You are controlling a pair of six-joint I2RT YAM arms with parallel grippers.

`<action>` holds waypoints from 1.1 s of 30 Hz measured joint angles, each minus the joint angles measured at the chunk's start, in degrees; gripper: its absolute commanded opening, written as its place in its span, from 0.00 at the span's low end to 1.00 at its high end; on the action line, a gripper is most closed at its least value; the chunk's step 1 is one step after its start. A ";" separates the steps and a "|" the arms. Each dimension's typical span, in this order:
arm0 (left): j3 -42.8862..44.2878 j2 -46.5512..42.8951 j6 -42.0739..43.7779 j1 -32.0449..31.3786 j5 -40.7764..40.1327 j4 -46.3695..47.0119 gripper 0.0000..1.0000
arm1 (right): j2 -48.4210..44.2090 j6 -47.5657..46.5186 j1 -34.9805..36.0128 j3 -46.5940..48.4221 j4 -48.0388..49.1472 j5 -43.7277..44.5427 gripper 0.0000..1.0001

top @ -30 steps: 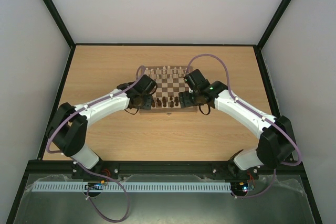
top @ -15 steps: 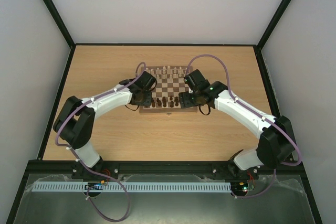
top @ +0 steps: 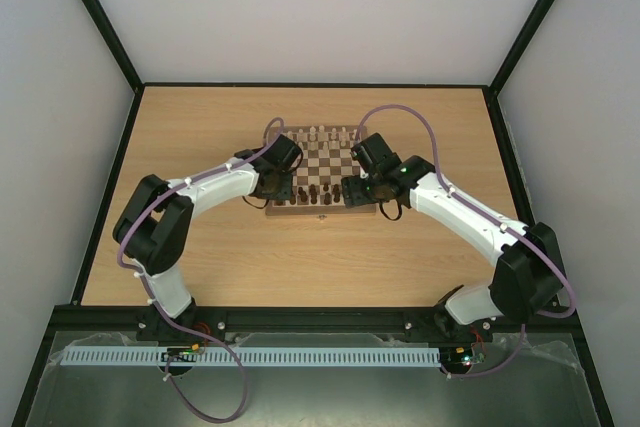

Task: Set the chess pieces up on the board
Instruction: Adjust the chess piece on the chessboard.

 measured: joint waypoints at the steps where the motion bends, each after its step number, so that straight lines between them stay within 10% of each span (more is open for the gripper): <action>1: 0.02 0.00 0.07 0.00 0.15 0.13 0.22 | 0.00 0.00 0.00 -0.02 0.00 0.00 0.76; 33: 0.92 0.90 0.76 0.00 2.75 0.85 0.18 | 0.00 0.00 0.00 -0.33 0.37 -0.22 0.76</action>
